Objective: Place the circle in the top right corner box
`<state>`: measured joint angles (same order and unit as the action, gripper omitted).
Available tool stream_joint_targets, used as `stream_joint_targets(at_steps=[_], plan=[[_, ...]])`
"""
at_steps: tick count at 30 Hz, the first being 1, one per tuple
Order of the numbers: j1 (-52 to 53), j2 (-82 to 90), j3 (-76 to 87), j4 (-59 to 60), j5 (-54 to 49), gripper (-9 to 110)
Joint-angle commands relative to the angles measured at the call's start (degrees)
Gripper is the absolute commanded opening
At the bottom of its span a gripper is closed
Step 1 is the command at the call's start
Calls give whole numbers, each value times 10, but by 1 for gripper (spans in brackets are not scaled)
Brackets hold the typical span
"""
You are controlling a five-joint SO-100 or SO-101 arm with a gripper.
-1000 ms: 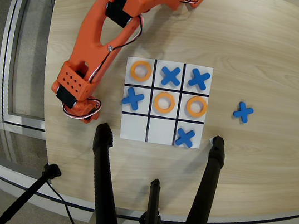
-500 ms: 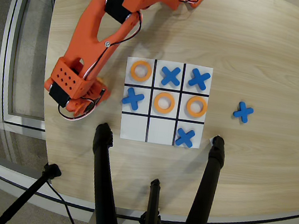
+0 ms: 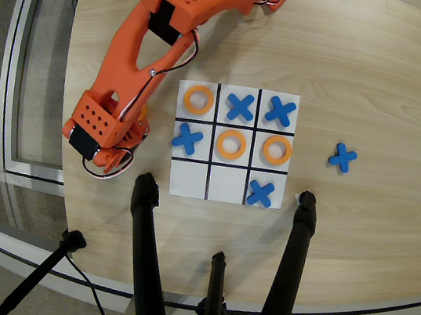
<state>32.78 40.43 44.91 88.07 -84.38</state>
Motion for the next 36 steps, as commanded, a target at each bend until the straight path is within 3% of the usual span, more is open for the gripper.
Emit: stream_joint_targets(at_steps=[1, 10, 19, 27, 36], plan=[[-17, -4, 1, 1, 18, 0], [-104, 207, 109, -31, 87, 0], [-229, 400, 188, -43, 94, 0], [-296, 346, 230, -175, 53, 0], [-265, 167, 103, -198, -30, 0]])
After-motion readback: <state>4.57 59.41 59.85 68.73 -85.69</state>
